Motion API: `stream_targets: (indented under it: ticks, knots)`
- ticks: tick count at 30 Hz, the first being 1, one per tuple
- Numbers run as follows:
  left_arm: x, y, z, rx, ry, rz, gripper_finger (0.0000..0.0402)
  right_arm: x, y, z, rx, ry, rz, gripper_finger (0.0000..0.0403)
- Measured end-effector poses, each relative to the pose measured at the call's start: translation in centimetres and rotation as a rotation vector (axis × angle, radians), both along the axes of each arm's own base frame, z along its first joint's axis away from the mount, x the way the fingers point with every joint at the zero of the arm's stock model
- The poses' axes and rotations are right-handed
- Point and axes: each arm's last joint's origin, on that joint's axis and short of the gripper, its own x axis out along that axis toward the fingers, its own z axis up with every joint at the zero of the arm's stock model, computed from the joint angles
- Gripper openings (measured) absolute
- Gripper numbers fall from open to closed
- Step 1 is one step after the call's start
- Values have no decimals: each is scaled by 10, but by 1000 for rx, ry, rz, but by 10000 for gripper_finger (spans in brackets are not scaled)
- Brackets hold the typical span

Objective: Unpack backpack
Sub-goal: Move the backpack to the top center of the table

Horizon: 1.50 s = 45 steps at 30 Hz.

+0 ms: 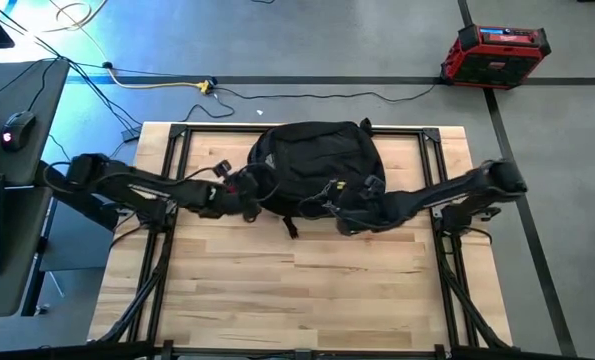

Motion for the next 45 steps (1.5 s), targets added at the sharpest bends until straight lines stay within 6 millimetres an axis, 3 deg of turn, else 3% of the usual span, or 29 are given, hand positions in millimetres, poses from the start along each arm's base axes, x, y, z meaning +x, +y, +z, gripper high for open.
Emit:
stream_targets:
  ticks: [7,13,19,24,29,36,41,45]
  knots:
    - [-32,-47,32,-134,-192,-162,80,-42,22,47,44,-141,47,123]
    - [-64,-81,45,-260,-268,-310,80,-78,44,67,-2,-237,85,123]
    - [-91,-95,45,-277,-283,-317,80,-102,60,65,10,-250,35,123]
    - [-111,-103,41,-274,-282,-313,80,-119,78,48,-6,-242,102,123]
    - [-127,-104,44,-273,-375,-296,80,-147,71,31,36,-288,71,123]
    - [-117,-87,54,-170,-411,-255,70,-152,54,1,179,-388,170,123]
    - [-79,-61,64,-128,-294,-298,73,-133,46,-13,262,-492,290,123]
    - [-44,-24,66,-121,-233,-371,79,-115,39,-13,282,-577,373,123]
